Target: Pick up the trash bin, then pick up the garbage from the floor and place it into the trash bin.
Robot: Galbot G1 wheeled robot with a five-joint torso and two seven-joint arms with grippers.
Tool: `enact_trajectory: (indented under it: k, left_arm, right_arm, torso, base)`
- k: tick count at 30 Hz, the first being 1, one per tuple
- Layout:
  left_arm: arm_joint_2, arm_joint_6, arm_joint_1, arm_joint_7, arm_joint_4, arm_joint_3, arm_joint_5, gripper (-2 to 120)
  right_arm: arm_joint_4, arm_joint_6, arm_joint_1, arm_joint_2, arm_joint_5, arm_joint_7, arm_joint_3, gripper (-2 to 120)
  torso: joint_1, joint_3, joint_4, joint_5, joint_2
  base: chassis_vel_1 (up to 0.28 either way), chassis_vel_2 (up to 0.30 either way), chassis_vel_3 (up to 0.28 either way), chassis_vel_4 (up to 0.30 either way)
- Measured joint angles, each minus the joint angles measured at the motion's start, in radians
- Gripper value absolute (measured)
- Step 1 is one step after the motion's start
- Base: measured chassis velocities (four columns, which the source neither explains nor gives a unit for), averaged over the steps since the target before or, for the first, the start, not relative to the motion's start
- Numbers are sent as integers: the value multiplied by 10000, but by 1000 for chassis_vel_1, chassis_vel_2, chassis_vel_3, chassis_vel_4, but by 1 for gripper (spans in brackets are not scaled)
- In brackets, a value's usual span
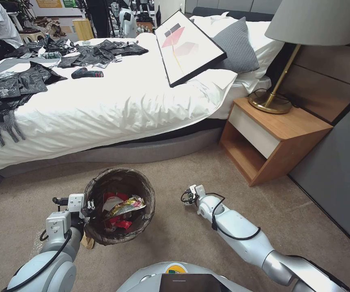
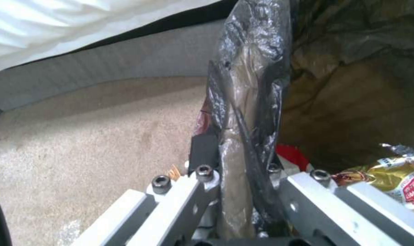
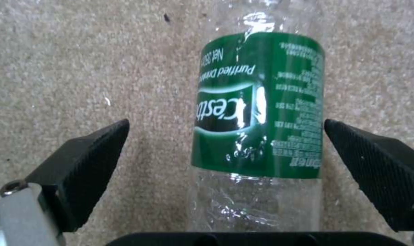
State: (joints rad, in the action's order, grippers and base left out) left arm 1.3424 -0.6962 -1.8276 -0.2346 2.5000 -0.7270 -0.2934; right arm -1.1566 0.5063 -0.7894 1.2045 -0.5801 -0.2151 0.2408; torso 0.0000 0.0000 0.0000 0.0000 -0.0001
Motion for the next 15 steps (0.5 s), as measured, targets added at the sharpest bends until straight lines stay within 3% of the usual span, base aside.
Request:
enact_trajectory:
  k: [15]
  left_arm:
    - [8,9,-41,-1,0,1,36,3]
  right_arm:
    - [410,-142,-7,128,17,32,-198,96]
  torso:
    - [-1,0,0,0,0]
  base:
    - [0,0,0,0]
